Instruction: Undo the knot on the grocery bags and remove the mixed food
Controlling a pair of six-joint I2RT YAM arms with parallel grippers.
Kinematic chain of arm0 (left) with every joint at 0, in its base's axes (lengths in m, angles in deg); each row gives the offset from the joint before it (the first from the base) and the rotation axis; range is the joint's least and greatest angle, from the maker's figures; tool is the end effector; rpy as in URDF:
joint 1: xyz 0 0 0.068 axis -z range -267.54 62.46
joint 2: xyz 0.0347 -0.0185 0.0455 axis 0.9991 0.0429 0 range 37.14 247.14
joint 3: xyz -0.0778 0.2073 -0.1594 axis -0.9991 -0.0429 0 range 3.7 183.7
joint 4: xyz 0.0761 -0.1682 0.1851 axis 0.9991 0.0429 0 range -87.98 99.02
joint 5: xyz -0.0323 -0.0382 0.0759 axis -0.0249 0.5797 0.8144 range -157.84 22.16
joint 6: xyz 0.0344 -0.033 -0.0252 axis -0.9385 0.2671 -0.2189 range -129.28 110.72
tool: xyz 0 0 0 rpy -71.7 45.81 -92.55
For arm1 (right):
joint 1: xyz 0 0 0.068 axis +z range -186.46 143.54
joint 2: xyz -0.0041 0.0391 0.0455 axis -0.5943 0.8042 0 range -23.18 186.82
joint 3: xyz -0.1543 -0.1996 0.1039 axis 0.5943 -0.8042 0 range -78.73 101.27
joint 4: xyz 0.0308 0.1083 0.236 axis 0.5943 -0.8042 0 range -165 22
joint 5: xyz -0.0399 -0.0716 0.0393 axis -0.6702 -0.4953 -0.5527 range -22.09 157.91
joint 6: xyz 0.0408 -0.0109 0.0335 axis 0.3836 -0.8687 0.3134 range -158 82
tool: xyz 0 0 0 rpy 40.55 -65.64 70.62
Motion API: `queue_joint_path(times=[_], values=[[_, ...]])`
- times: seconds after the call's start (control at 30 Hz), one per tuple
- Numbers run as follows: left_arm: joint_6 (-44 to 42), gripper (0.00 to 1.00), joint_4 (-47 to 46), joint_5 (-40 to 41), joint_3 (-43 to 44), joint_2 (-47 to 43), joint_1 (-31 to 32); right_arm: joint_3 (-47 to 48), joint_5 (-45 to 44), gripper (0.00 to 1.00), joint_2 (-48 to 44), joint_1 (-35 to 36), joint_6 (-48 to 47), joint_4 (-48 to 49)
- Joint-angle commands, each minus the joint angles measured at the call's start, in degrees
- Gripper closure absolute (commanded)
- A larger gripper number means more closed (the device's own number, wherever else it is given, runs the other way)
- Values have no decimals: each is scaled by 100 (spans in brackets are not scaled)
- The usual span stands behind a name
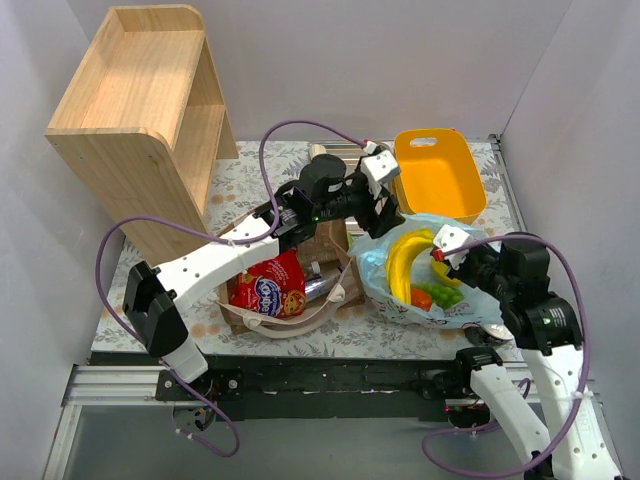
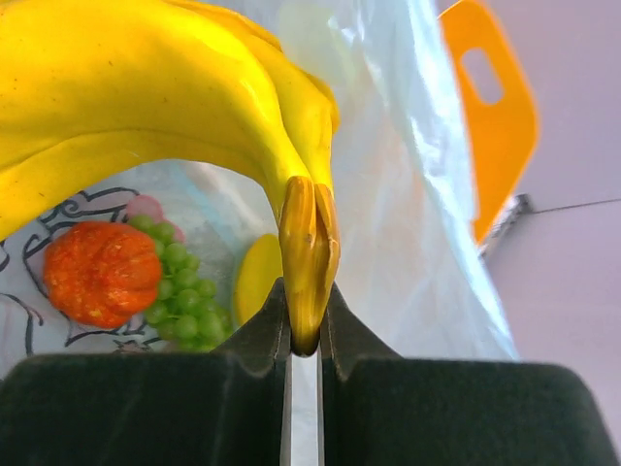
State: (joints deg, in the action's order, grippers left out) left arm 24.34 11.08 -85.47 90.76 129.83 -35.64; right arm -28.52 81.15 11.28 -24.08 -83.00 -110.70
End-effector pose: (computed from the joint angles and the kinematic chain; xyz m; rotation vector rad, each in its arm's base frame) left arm 0.2299 -0.3108 0.3856 0.5583 1.9519 -1.2858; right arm 0.1142 0.0334 0.3379 -1.0984 1.7070 -0.1232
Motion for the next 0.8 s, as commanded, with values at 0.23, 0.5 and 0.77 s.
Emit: queue_joint_path(times=[0.23, 0.5, 0.77], values=[[836, 27, -361, 1181, 293, -242, -891, 1832, 4, 99, -45, -17, -388, 1049], [821, 23, -440, 1122, 232, -356, -1393, 3292, -1173, 99, 2115, -17, 1237, 2353], [268, 21, -335, 497, -172, -927, -1402, 3828, -2396, 99, 4234, -279, 1335, 3136]])
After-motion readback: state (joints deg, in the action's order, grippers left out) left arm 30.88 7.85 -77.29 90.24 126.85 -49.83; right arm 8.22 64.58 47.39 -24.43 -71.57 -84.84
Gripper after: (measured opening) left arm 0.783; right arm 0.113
